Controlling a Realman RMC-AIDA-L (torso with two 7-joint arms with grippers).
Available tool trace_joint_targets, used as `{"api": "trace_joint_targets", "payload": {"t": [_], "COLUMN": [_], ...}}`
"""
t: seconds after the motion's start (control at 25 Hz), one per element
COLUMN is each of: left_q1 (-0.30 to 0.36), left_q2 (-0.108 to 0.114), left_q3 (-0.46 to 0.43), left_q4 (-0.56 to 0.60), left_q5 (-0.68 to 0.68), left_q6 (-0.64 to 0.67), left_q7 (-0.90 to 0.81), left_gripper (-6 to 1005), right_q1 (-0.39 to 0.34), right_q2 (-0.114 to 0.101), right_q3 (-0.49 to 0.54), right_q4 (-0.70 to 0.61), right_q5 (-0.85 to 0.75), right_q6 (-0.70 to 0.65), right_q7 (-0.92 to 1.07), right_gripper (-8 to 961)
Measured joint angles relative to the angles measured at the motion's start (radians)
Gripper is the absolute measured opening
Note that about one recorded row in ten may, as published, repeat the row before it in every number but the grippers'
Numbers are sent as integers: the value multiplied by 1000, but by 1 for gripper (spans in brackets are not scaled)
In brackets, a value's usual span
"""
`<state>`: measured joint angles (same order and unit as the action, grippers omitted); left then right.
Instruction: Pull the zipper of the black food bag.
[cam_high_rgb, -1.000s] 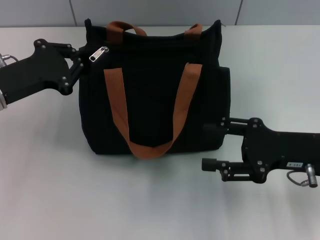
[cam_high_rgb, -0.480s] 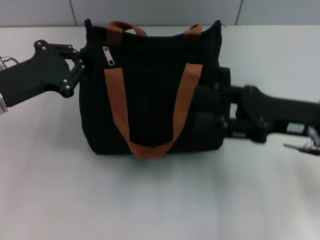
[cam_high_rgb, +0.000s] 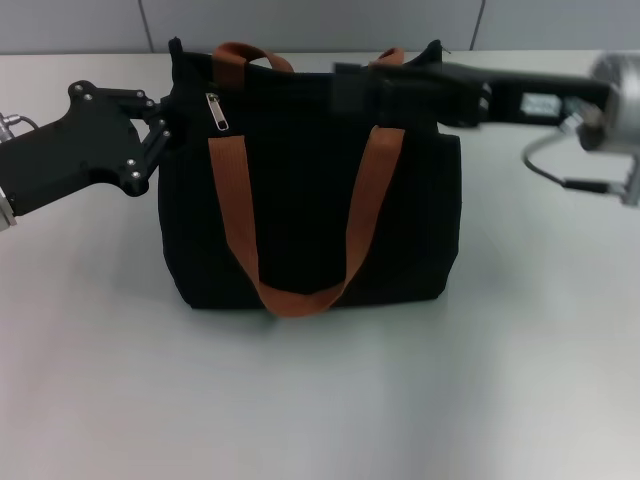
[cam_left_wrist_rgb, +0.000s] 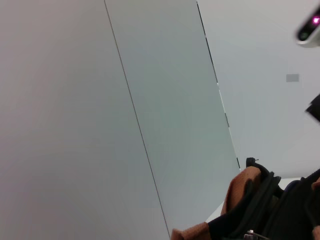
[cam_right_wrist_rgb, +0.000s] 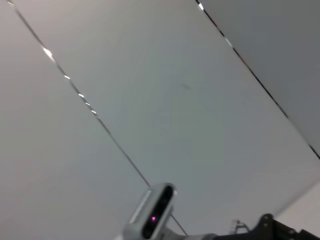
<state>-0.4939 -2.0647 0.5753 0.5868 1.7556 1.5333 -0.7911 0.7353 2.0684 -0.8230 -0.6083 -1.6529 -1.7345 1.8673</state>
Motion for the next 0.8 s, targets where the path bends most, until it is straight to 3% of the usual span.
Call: {"api": "trace_joint_targets", "payload": {"t": [0.32, 0.8], "left_q1": [0, -9], "left_q2": [0, 0], "left_q3": [8, 9], "left_q4": [-1, -1], "left_q5": [-1, -1], "left_q6": [-5, -7], "left_q7": [-2, -7], "left_gripper": [29, 29], "right_q1": [118, 193], "right_q2": [-13, -14], "right_q3": [-47, -82], "right_q4": [-14, -10], "right_q5": [-100, -162], "right_q6": [156, 221], "right_q7": [190, 306], "right_gripper": [731, 728]}}
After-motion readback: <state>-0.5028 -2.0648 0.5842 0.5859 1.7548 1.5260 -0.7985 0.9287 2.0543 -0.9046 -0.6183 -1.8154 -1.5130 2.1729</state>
